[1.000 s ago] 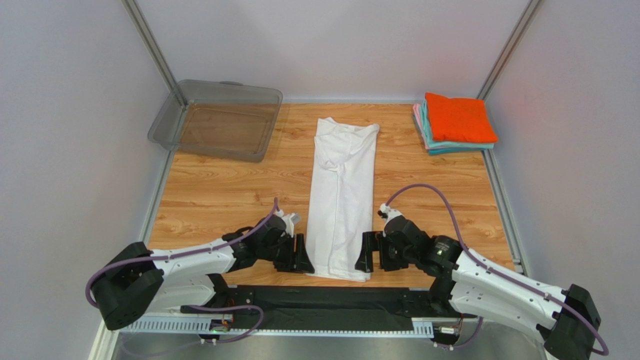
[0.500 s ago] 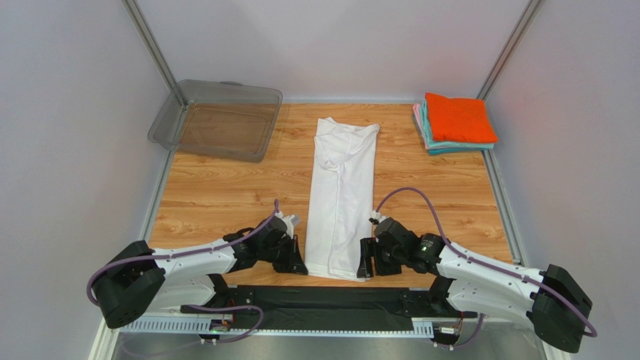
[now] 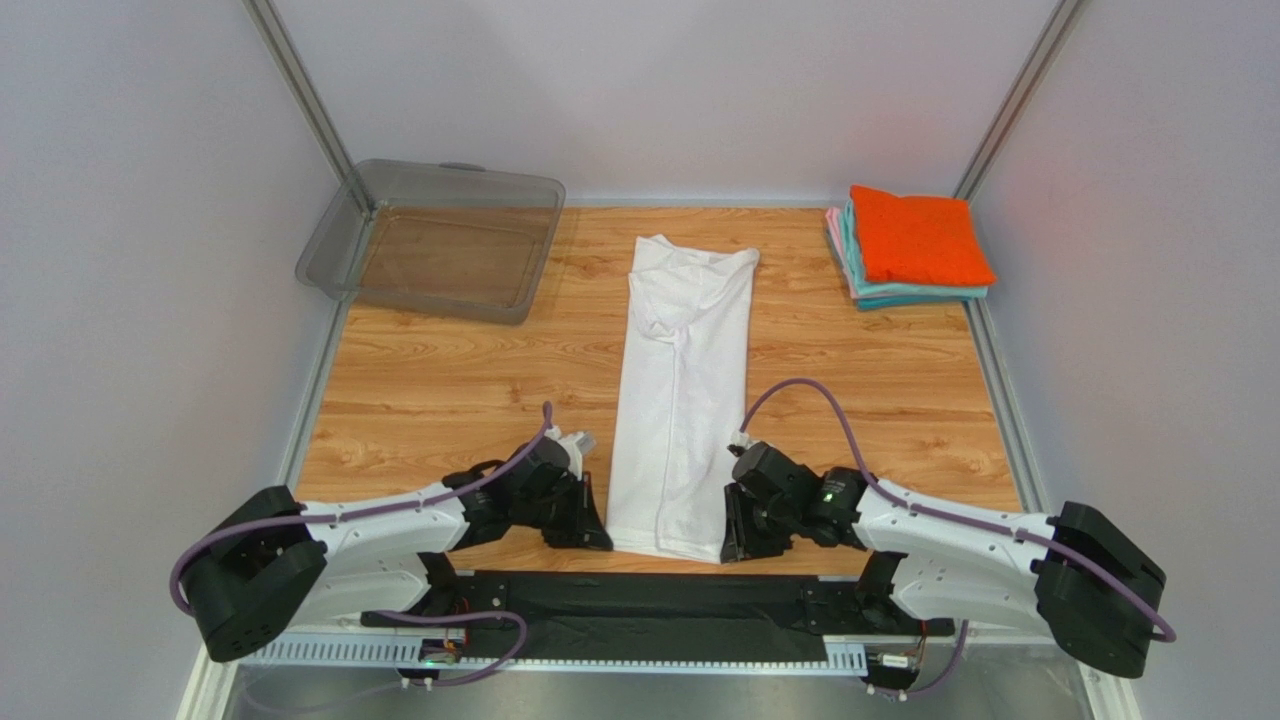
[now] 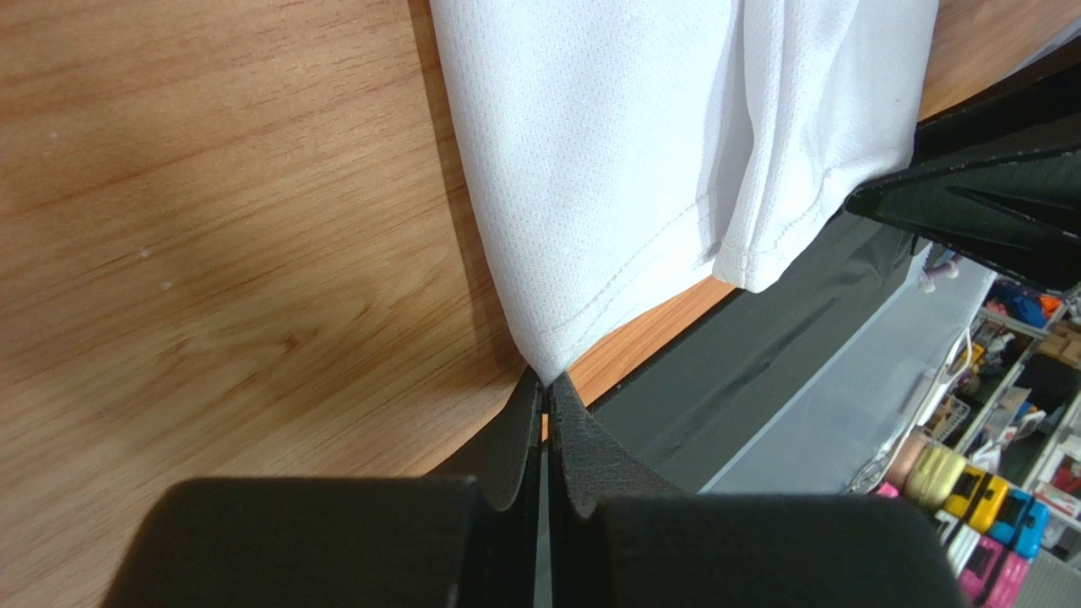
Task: Fold and stack the t-shirts
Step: Fold the tshirt
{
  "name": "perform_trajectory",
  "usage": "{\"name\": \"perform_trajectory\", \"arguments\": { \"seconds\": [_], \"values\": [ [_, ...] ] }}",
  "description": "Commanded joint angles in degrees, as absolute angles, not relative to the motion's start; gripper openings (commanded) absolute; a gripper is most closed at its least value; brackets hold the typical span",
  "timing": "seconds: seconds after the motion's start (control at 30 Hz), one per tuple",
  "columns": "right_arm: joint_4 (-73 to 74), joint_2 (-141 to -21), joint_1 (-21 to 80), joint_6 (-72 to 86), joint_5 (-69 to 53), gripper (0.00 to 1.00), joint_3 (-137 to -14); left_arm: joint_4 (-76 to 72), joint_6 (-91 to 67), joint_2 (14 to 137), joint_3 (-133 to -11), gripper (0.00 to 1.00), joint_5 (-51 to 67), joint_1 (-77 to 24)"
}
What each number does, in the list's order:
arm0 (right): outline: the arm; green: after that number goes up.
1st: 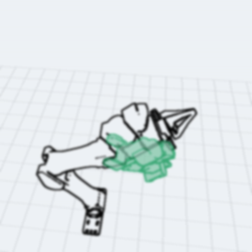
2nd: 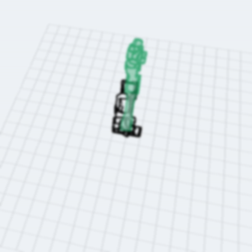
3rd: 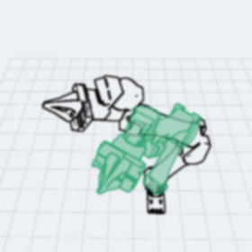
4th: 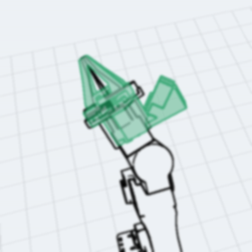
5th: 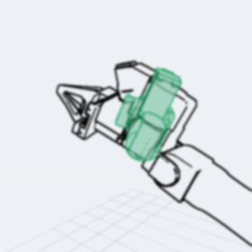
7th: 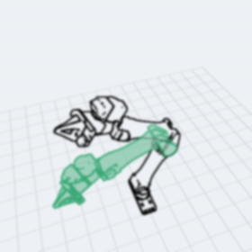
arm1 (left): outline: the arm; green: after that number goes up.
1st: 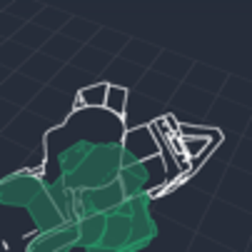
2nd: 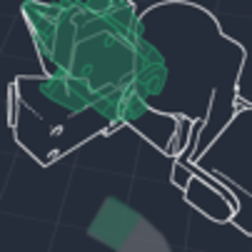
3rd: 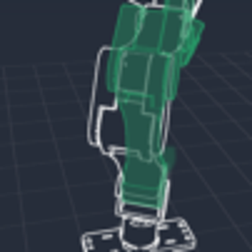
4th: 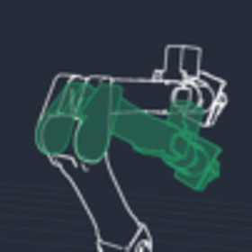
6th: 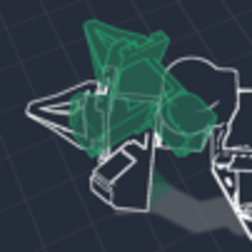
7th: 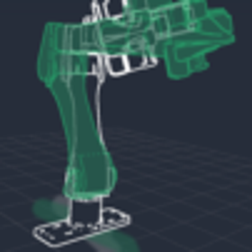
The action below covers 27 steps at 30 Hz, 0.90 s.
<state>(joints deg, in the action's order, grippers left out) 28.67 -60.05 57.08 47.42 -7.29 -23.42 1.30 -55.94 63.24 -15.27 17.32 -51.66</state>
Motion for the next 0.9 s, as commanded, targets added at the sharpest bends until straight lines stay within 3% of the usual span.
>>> {"name": "perform_trajectory", "arguments": {
  "seconds": [0.0, 0.47, 0.87],
  "values": [
    [33.13, -60.82, 57.48, 49.57, -2.11, 0.25, -23.82, 2.02, -57.04, 61.44, -14.33, 0.00, 15.03, -51.86],
    [29.89, -56.52, 57.74, 50.54, -6.76, 0.00, -21.80, -1.13, -58.01, 59.07, -13.27, 0.00, 18.54, -51.94],
    [33.83, -49.31, 65.90, 57.56, -7.91, 0.00, -22.05, 9.74, -65.12, 42.11, -10.98, 0.00, 13.89, -61.34]
  ]
}}
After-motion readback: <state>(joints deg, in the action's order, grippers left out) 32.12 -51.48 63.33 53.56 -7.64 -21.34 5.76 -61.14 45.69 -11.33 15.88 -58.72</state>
